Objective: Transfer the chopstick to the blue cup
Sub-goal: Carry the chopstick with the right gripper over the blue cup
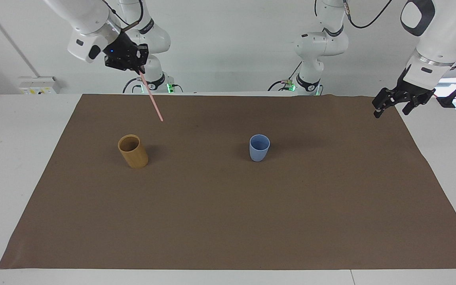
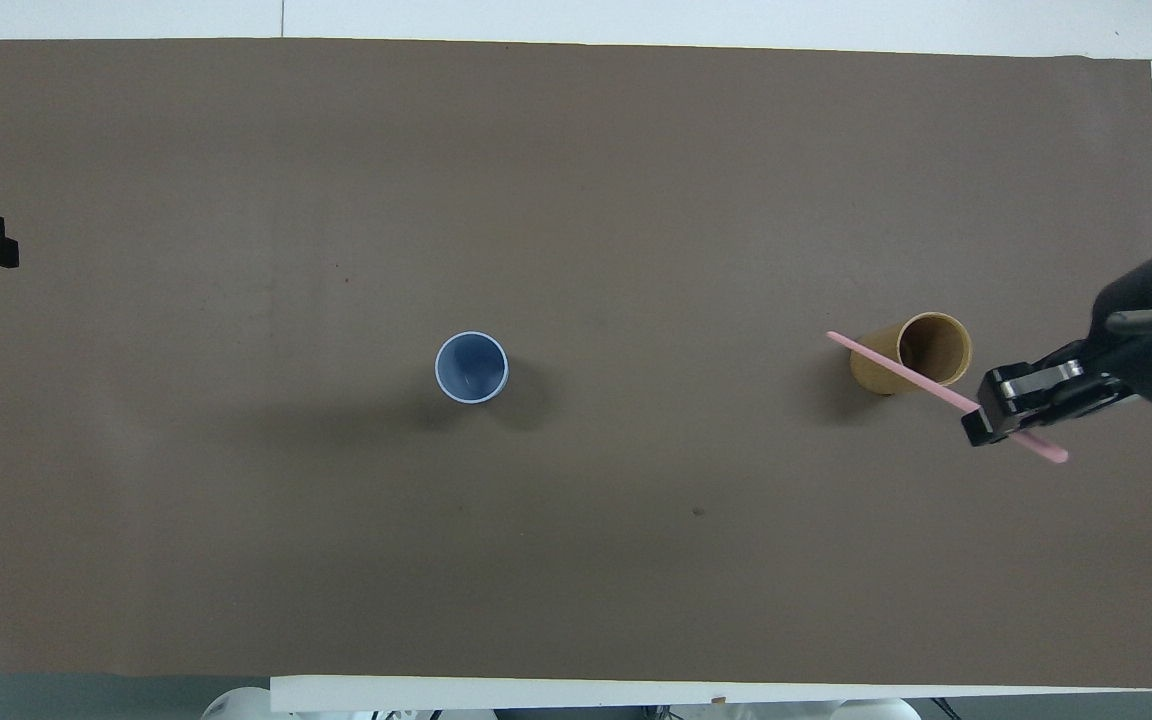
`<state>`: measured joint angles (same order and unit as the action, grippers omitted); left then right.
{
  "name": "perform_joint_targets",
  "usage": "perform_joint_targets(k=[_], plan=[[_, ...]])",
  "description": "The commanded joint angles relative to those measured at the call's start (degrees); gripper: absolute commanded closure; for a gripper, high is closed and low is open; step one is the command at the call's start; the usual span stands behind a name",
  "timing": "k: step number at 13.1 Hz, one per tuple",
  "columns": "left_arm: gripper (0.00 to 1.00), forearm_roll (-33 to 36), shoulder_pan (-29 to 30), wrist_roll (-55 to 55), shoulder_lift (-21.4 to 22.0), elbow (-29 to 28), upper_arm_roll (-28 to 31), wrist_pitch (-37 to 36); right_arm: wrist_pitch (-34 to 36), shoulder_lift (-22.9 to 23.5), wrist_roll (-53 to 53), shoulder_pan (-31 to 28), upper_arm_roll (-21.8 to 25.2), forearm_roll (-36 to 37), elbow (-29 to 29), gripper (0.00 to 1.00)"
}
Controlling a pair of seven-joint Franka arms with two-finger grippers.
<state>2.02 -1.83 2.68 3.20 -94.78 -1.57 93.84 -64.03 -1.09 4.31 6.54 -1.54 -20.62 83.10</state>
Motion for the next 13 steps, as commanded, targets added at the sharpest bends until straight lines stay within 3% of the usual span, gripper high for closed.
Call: perform_joint_targets(k=[1,3,7,9,13], plan=[[0.00,-0.3,0.2,0.2,0.4,0.2,0.1,-1.1,-7.7,0.1,13.5,7.4,-0.2,-5.9,3.1,1.00],[0.00,-0.3,0.2,0.2,0.5,0.3,0.0,-1.1,-17.7,2.4,26.3,15.8,-0.3,-7.9,4.0,1.00],[0.00,-0.3,0.2,0.2,0.4,0.3,0.1,-1.0,-34.9,4.8,39.1,24.1,-0.3,-13.7,11.7,1.00],[0.00,-0.3,0.2,0.2,0.4,0.3,0.1,-1.1,-39.8,4.3,40.7,26.5,-0.3,-14.0,16.5,1.00],[0.00,-0.3,0.2,0.2,0.4,0.3,0.1,-1.0,-46.4,4.9,40.9,29.1,-0.3,-14.6,20.3,1.00]])
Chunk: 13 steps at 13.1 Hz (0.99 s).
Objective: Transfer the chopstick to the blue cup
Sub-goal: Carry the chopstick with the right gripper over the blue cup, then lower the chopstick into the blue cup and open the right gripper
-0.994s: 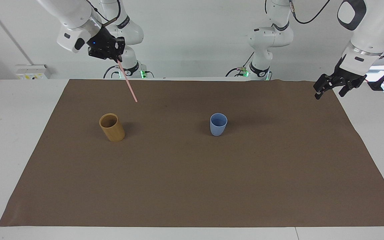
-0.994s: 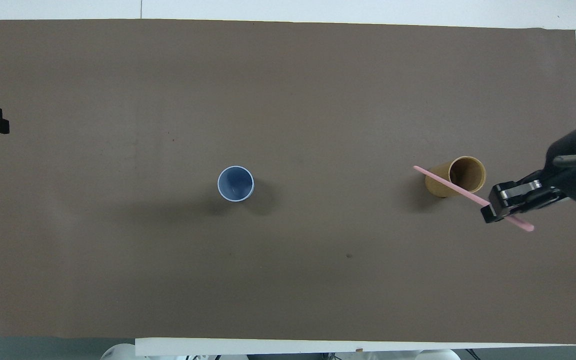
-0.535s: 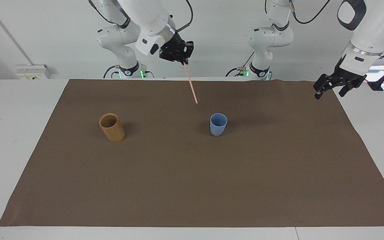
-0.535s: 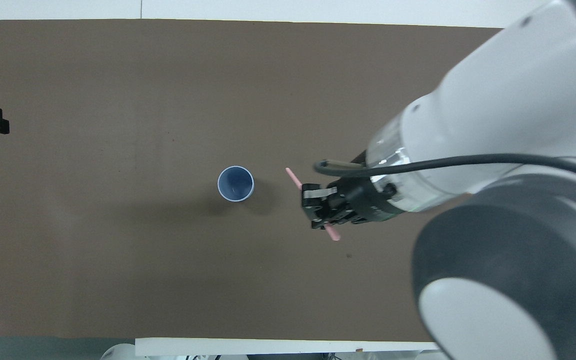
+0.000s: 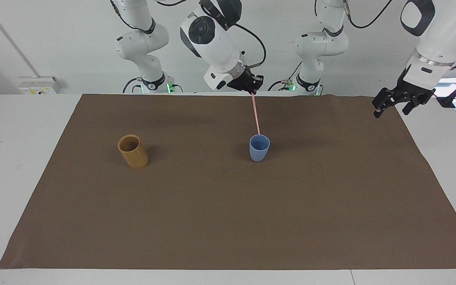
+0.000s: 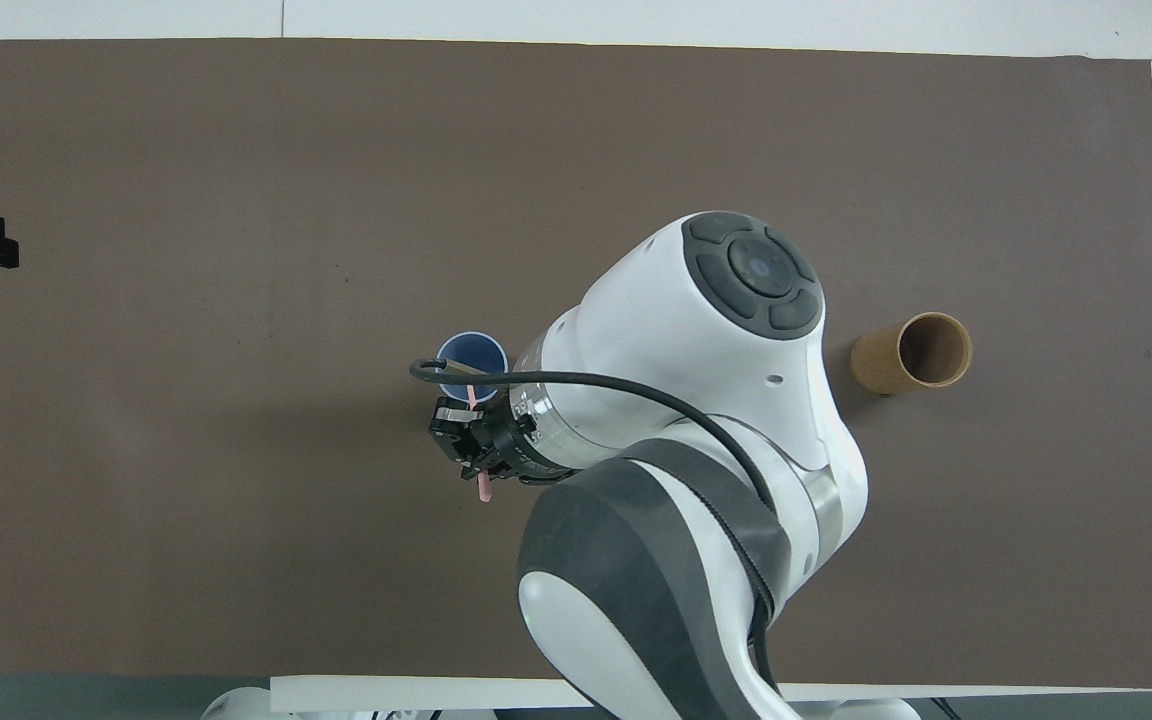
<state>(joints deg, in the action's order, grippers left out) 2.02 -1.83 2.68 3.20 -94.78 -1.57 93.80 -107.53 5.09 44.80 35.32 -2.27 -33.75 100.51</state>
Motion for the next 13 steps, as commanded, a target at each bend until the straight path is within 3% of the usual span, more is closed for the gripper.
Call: perform_joint_targets(k=[1,4,6,8,10,11,12,13], plan=[[0.00,-0.3,0.2,0.2,0.4,0.3,0.1,-1.0,-4.1,-1.1,0.6,1.1,0.3,-2.0,3.8,1.00],[0.00,-0.3,0.2,0.2,0.4,0.3,0.1,-1.1,-5.2,-2.2,1.0,1.3,0.4,-2.0,7.4,1.00],[0.00,-0.3,0.2,0.2,0.5,0.3,0.0,-1.1,-10.4,-3.0,1.1,1.4,0.4,-2.0,10.2,0.99],[0.00,-0.3,0.2,0.2,0.4,0.3,0.1,-1.0,-12.3,-3.0,1.1,1.4,0.4,-2.0,10.5,0.86],[0.00,-0.3,0.2,0.2,0.4,0.3,0.1,-1.1,-16.6,-2.7,1.3,1.9,0.3,-2.0,10.5,0.49],[0.00,-0.3,0.2,0.2,0.4,0.2,0.1,-1.1,-17.7,-2.7,1.1,2.7,0.4,-1.9,10.4,0.09],[0.00,-0.3,0.2,0.2,0.5,0.2,0.1,-1.1,-17.3,-2.5,1.1,2.7,0.4,-1.8,9.8,0.00],[0.00,-0.3,0.2,0.2,0.5,0.3,0.1,-1.0,-16.8,-2.5,1.2,2.2,0.5,-1.2,8.9,0.00]])
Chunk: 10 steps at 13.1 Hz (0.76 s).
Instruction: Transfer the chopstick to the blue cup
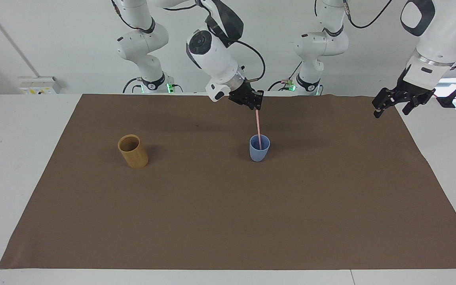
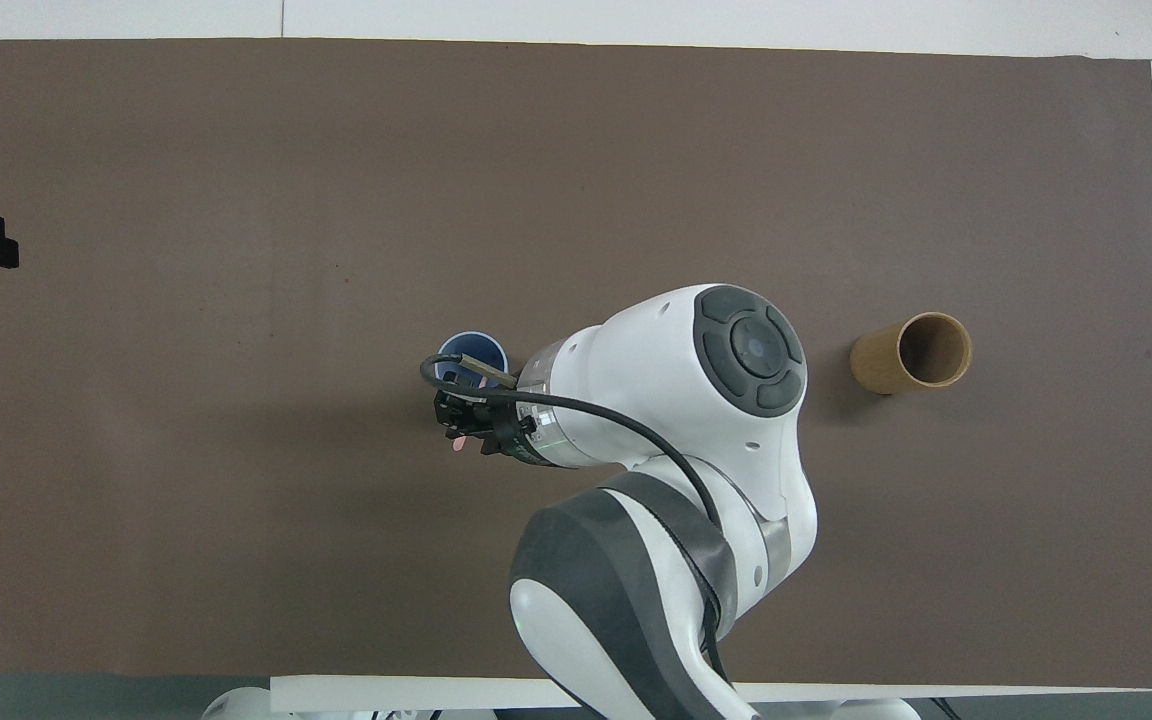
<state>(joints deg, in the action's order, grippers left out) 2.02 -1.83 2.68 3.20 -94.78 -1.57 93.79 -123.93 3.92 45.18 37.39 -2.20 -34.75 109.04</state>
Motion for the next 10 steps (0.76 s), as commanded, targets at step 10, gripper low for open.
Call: perform_joint_targets(k=[10], plan=[[0.00,-0.4,-3.4,0.6,1.9,-2.1,-0.7,-1.3,26.4,-6.9,-35.8,-32.1,1.1,24.9,-11.3,0.00]])
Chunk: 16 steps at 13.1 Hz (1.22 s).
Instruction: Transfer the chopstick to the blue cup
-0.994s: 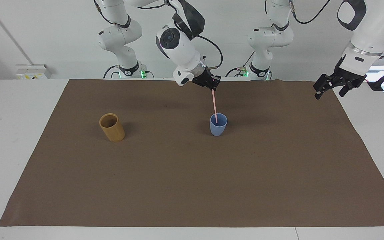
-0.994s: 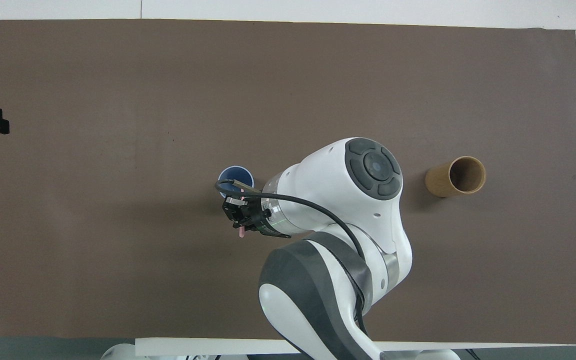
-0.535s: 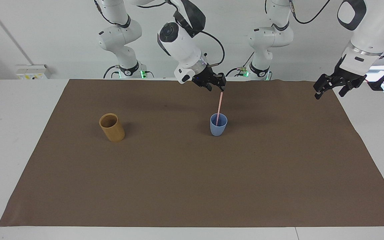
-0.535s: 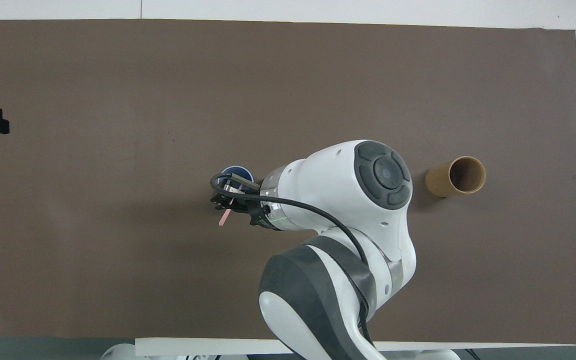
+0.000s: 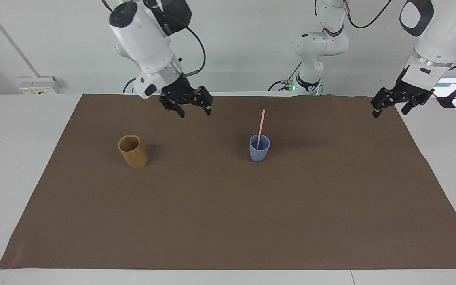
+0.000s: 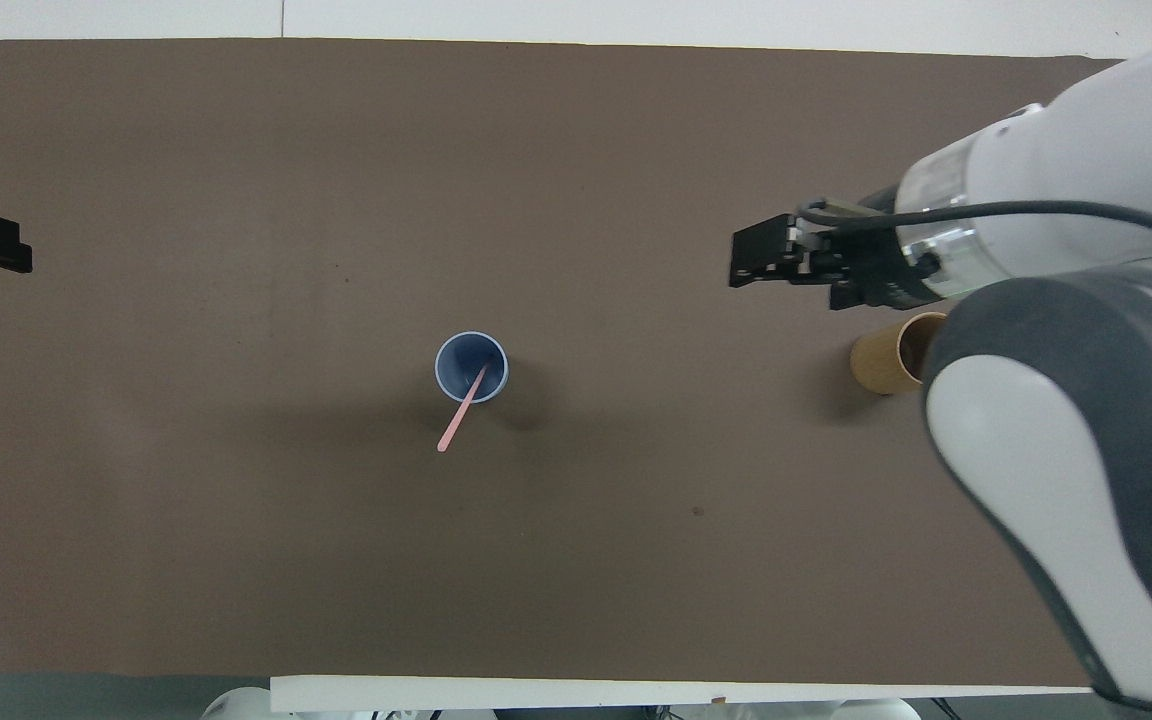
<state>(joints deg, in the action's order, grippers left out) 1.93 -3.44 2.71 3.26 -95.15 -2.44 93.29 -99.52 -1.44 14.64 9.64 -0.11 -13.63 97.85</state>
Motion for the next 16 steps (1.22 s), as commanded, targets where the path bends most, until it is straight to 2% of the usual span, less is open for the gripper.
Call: perform_joint_targets(k=[1,3,5,8,9,10,13,16], plan=[[0.00,-0.3,-2.2,0.7,2.0,-1.6,0.2,-0.8,4.5,-1.7,-7.8,-6.9,-1.0,6.1,-1.6,0.00],[0.00,-0.3,-4.7,2.1,2.4,-2.2,0.1,-0.6,10.5,-0.9,-10.3,-8.5,-1.0,12.4,-5.2,0.00],[0.00,-0.3,-6.0,4.3,2.4,-2.3,0.1,-0.8,14.2,-1.4,-12.7,-9.3,-0.9,17.7,-6.0,0.00],[0.00,0.0,-6.8,5.8,2.3,-1.8,0.2,-1.1,22.4,-1.0,-16.0,-13.0,-1.0,18.4,-13.3,0.00],[0.00,0.1,-6.8,5.7,2.2,-1.7,0.2,-1.1,27.0,0.5,-16.1,-13.3,-1.0,18.6,-17.7,0.00],[0.00,0.1,-6.7,5.6,2.0,-1.3,0.2,-1.3,27.9,2.0,-16.1,-13.3,-1.1,18.4,-19.8,0.00],[0.00,1.7,-5.9,4.7,1.3,1.2,0.9,-1.8,26.0,1.4,-16.7,-14.7,-1.4,17.7,-17.5,0.00],[0.00,1.6,-3.9,3.8,1.0,1.5,1.4,-2.3,25.2,-1.6,-16.5,-14.8,-2.3,17.8,-14.1,0.00]])
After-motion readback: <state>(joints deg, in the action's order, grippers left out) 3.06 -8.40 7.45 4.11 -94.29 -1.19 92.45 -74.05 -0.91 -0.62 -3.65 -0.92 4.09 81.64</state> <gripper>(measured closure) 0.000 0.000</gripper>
